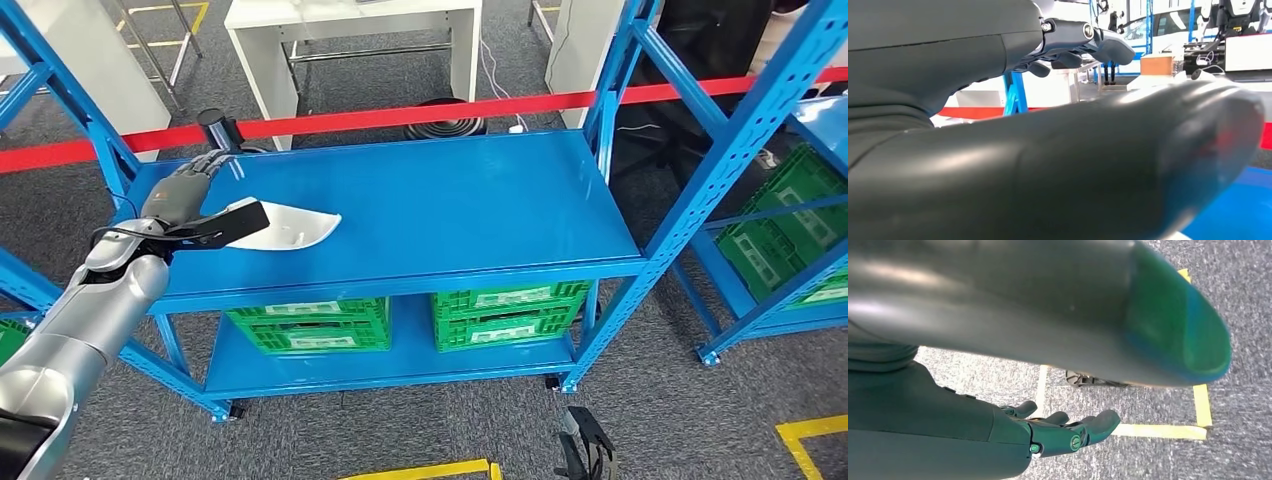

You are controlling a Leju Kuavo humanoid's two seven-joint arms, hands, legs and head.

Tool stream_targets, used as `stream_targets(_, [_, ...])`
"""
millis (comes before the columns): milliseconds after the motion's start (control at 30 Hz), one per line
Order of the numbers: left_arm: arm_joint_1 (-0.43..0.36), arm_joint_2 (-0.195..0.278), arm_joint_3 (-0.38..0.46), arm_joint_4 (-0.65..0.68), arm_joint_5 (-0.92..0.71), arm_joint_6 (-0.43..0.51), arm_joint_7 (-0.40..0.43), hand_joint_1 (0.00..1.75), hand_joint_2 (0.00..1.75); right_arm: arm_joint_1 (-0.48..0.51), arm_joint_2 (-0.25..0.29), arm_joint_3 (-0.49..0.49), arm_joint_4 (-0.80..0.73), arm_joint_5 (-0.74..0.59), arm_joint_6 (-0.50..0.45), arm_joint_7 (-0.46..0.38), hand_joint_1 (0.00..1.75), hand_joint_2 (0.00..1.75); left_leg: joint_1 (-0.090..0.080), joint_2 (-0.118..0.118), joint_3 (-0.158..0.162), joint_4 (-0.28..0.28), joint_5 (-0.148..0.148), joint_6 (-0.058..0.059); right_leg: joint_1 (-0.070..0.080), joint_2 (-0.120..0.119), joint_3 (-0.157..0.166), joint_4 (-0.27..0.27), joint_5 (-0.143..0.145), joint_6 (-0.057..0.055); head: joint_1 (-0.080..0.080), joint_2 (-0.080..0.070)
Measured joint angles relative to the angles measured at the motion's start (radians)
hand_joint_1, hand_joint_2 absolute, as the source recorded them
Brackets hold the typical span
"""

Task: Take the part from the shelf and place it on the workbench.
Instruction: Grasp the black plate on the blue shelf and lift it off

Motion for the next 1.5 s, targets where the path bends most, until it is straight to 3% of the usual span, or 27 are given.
stream_targets(100, [0.0,0.0,-0.001,-0.001,0.001,0.0,0.001,0.0,0.0,0.001,0.001,0.0,0.0,0.0,0.0,0.0,0.0,0.0,-0.003,0.001,-0.003,-0.012,0.01,0.016,-0.001,0.0,-0.005,-0.002,0.009,0.02,0.0,0.0])
stream_targets(133, [0.0,-0.001,-0.001,-0.001,0.001,0.0,0.001,0.0,0.0,0.002,0.001,0.0,0.0,0.0,0.0,0.0,0.0,0.0,0.0,0.003,-0.004,-0.016,0.017,0.022,-0.001,0.0,-0.01,0.008,-0.001,0.026,0.001,0.0])
stream_targets(200, [-0.001,-0.003,-0.002,-0.001,0.001,0.0,0.0,0.0,0.0,0.001,0.002,0.0,0.0,0.0,0.0,0.0,0.0,0.0,0.004,0.006,-0.011,-0.021,0.029,0.035,-0.002,-0.001,-0.04,0.082,-0.057,0.035,0.005,0.0])
stream_targets(267, [0.0,-0.005,-0.003,-0.001,0.001,0.0,0.0,0.0,0.0,0.001,0.002,0.0,0.0,-0.001,0.0,-0.001,0.0,0.0,0.004,0.008,-0.024,-0.019,0.036,0.04,-0.002,-0.001,-0.091,0.211,-0.126,0.042,0.007,0.0])
stream_targets(300, [0.001,-0.005,-0.003,-0.001,0.001,0.0,0.001,0.0,0.0,0.001,0.002,0.0,0.0,0.0,-0.001,-0.001,0.0,0.0,0.004,0.008,-0.031,-0.017,0.039,0.04,-0.002,-0.001,-0.107,0.256,-0.143,0.045,0.007,0.0])
stream_targets(333, [0.002,-0.005,-0.004,-0.001,0.0,0.0,0.002,0.0,0.0,0.001,0.002,0.0,0.0,0.0,0.0,-0.001,0.0,0.0,0.004,0.008,-0.038,-0.015,0.042,0.039,-0.002,-0.001,-0.105,0.268,-0.143,0.046,0.007,0.0])
stream_targets(400, [0.002,-0.006,-0.009,0.0,-0.006,0.0,0.009,0.0,0.0,0.001,0.002,0.0,0.0,0.0,0.0,-0.003,0.0,0.0,0.005,0.008,-0.049,-0.006,0.045,0.036,-0.003,-0.001,-0.039,0.174,-0.098,0.045,0.007,0.0])
stream_targets(467, [0.002,-0.006,-0.016,0.0,-0.015,-0.001,0.016,0.0,0.0,-0.001,0.002,0.0,0.0,0.002,0.0,-0.005,0.0,0.0,0.003,0.007,-0.058,0.004,0.046,0.028,-0.002,-0.002,0.034,0.05,-0.067,0.035,0.007,0.0])
stream_targets(500, [0.001,-0.006,-0.02,0.0,-0.018,-0.001,0.018,0.0,0.0,-0.001,0.002,0.0,0.0,0.003,-0.001,-0.006,0.0,0.0,0.001,0.007,-0.061,0.007,0.047,0.023,-0.001,-0.001,0.05,0.017,-0.062,0.029,0.006,0.0])
stream_targets(633, [0.0,-0.007,-0.035,0.001,-0.026,-0.004,0.029,0.0,0.0,0.001,0.002,0.0,0.0,0.005,0.0,-0.006,0.0,0.0,-0.004,0.007,-0.065,0.003,0.053,0.031,0.0,0.0,0.048,0.003,-0.053,0.014,0.004,0.0])
stream_targets(800, [0.0,-0.019,-0.054,0.004,-0.028,-0.008,0.055,0.0,0.0,0.001,0.002,0.0,0.0,0.012,0.002,-0.006,0.0,0.0,-0.004,0.006,-0.065,-0.01,0.067,0.012,0.001,0.001,0.04,0.004,-0.047,0.004,0.004,0.0])
stream_targets(1067, [0.001,-0.053,-0.071,0.014,-0.014,-0.011,0.081,0.0,0.0,0.0,0.002,0.0,0.0,0.019,0.006,-0.005,0.0,0.0,-0.004,0.006,-0.066,-0.012,0.071,0.006,0.002,0.0,0.039,0.005,-0.046,0.003,0.004,0.0])
stream_targets(1500, [0.008,-0.16,-0.073,0.047,0.019,-0.004,0.158,0.0,0.0,-0.003,0.002,0.0,0.0,0.024,0.011,-0.006,0.0,0.0,-0.005,0.004,-0.073,-0.006,0.071,0.006,0.0,-0.001,0.037,0.003,-0.042,0.01,0.004,0.0])
